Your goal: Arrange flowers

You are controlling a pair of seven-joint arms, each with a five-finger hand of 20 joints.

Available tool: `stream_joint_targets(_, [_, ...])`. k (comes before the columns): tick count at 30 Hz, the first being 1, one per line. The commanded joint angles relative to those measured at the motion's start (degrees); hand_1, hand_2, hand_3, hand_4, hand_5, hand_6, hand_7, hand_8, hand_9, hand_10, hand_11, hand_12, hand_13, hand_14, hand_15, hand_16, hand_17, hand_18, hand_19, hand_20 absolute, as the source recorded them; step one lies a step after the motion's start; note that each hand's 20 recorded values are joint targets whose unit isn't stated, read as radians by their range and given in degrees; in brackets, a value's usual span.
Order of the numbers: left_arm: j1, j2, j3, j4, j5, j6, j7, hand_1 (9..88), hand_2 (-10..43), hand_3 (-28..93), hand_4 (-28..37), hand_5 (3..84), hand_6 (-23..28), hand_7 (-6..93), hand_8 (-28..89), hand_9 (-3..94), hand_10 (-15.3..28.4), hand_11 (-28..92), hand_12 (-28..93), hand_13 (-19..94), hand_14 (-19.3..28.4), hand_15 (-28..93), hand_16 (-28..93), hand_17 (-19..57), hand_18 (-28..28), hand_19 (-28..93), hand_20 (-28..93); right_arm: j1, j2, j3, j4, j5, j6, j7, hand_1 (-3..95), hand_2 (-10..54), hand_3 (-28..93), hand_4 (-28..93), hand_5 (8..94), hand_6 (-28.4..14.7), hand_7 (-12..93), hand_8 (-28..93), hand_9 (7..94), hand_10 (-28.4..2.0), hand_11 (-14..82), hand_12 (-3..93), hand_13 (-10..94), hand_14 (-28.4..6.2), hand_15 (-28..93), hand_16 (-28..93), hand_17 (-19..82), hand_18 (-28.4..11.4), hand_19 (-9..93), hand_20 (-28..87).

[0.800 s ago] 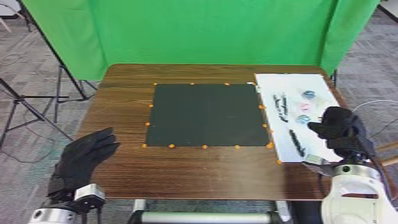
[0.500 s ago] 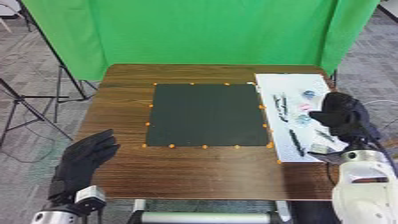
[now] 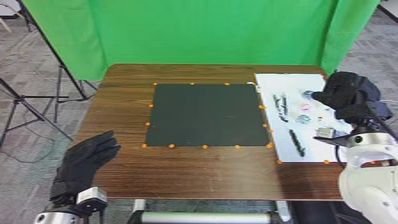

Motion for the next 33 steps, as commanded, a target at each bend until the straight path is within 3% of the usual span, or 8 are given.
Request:
stream_joint_targets(1, [1.0,3.92,0.79,-0.27,-3.57,2.59,2.93,27.9,5.5,79,-16.8,45.3,13.7,17.2,-10,37.9,22.0,34,9,26,28.4,64,-14,-8.9,23.0,61,12,0.4,-0.7,0.1,-2.6,-1.9,-6.6,5.4,32.3,-6.3,75,-28,51.9,-4.5,66,-12,64.7,-16.8,37.0,21.2,56,-13.8,66,23,25,-21.6,72,20])
stream_joint_targets(2, [1.0,3.54,0.59,-0.26,-3.23,2.29,2.38,27.9,5.5,79,-16.8,45.3,13.7,17.2,-10,37.9,22.0,34,9,25,28.4,64,-14,-8.9,23.0,61,12,0.9,-0.9,-0.6,-2.9,-2.3,-7.9,7.0,30.8,-5.9,75,-27,51.4,-5.1,66,-21,63.5,-17.5,38.6,21.7,55,-15.1,70,24,26,-22.7,74,20])
stream_joint_targets(4, [0.8,-0.85,-0.83,-0.27,0.46,-0.28,-1.27,27.9,5.5,79,-16.8,45.3,13.7,17.2,-10,38.0,22.0,34,9,25,28.4,64,-14,-8.9,23.0,61,12,0.8,-1.4,-0.8,-3.3,-2.7,-10.0,8.1,29.7,-5.7,74,-27,50.8,-6.0,65,-23,61.1,-18.8,42.6,23.4,54,-16.3,76,26,27,-23.5,76,20])
stream_joint_targets(7, [0.5,-1.85,-1.10,-0.32,1.37,-0.96,-2.39,27.9,5.5,79,-16.8,45.3,13.7,17.2,-10,37.9,22.0,34,9,26,28.4,64,-14,-8.9,23.0,61,12,0.6,-2.0,-1.4,-3.9,-3.7,-12.8,10.5,29.4,-5.6,73,-26,50.7,-7.1,63,-23,58.7,-20.3,51.9,25.6,55,-17.0,80,27,28,-24.3,79,19])
stream_joint_targets(9, [0.9,-1.16,-1.30,-0.43,0.93,-0.76,-2.15,27.9,5.5,79,-16.8,45.4,13.7,17.1,-10,37.9,22.0,34,9,25,28.4,64,-14,-8.9,22.9,61,11,-0.1,-2.5,-1.8,-4.0,-4.7,-14.2,11.6,29.3,-5.5,73,-26,50.7,-8.2,62,-22,58.5,-20.6,54.9,26.4,55,-17.5,81,28,29,-24.8,81,19])
stream_joint_targets(18, [1.0,-3.03,-3.12,-0.79,2.56,-2.16,-5.00,27.9,5.6,79,-16.8,45.4,13.7,17.1,-10,37.9,22.0,34,9,25,28.4,64,-14,-8.9,22.9,61,11,-1.6,-3.2,-5.1,-2.8,-10.2,-19.3,15.6,29.8,-5.5,72,-25,51.3,-10.1,59,-20,58.4,-21.8,54.4,26.2,55,-18.4,80,27,29,-26.0,82,16])
stream_joint_targets(21, [0.9,-2.39,-3.08,-0.80,2.28,-2.05,-4.78,27.8,5.6,79,-16.7,45.3,13.7,17.1,-10,37.9,22.0,34,9,25,28.4,64,-15,-8.9,22.9,61,11,-2.1,-3.2,-5.4,-2.4,-11.2,-21.3,16.6,30.0,-5.6,72,-25,51.5,-10.3,58,-20,58.5,-22.0,54.3,26.2,55,-18.6,80,27,29,-26.2,82,16])
stream_joint_targets(33, [0.8,-2.70,-3.72,-0.93,2.64,-2.52,-5.60,27.8,5.6,79,-16.7,45.3,13.7,17.1,-10,37.8,21.9,34,9,25,28.4,64,-15,-8.9,22.9,61,11,-1.8,-3.8,-8.1,0.2,-13.6,-25.9,19.2,29.9,-5.2,71,-25,52.7,-11.0,58,-19,58.9,-22.8,53.9,26.4,56,-19.1,80,27,29,-26.9,83,14])
